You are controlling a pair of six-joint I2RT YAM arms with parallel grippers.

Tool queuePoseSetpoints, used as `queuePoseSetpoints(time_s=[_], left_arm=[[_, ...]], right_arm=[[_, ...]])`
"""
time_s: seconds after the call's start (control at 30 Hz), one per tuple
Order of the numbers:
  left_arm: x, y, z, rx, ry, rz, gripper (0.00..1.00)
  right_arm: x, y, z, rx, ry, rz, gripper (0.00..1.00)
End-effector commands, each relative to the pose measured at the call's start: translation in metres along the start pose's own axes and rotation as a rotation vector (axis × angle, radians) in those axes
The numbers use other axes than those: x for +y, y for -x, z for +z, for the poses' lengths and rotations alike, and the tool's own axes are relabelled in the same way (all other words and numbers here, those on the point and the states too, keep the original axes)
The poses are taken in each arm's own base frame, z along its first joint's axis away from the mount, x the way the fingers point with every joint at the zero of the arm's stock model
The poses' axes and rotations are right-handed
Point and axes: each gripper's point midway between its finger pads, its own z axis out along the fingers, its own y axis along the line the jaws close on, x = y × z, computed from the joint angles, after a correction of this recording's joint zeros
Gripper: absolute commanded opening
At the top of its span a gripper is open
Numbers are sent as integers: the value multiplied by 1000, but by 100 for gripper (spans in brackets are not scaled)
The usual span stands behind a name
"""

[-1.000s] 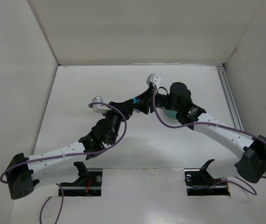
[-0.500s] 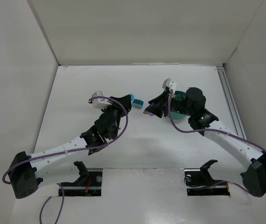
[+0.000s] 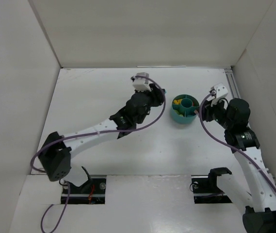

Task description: Sort the legos into containers by color

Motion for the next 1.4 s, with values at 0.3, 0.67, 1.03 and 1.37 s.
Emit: queuePoseSetpoints(time_s=[0.3,0.67,1.03,1.37], left_arm=[[-87,-74,82,230,-325,268,21],[-85,-122,131,254,-264,299,21],[-80,-133,128,271,-278,311,52],[-91,-111,103,263,-347,296,64]], right_arm=[[-80,-19,-83,187,-558,-33,24],[-83,-28,-81,231,-560,-46,25],[-84,-25,-83,227,-569,-57,26],[-73,-12,-69,171,-475,-58,26]])
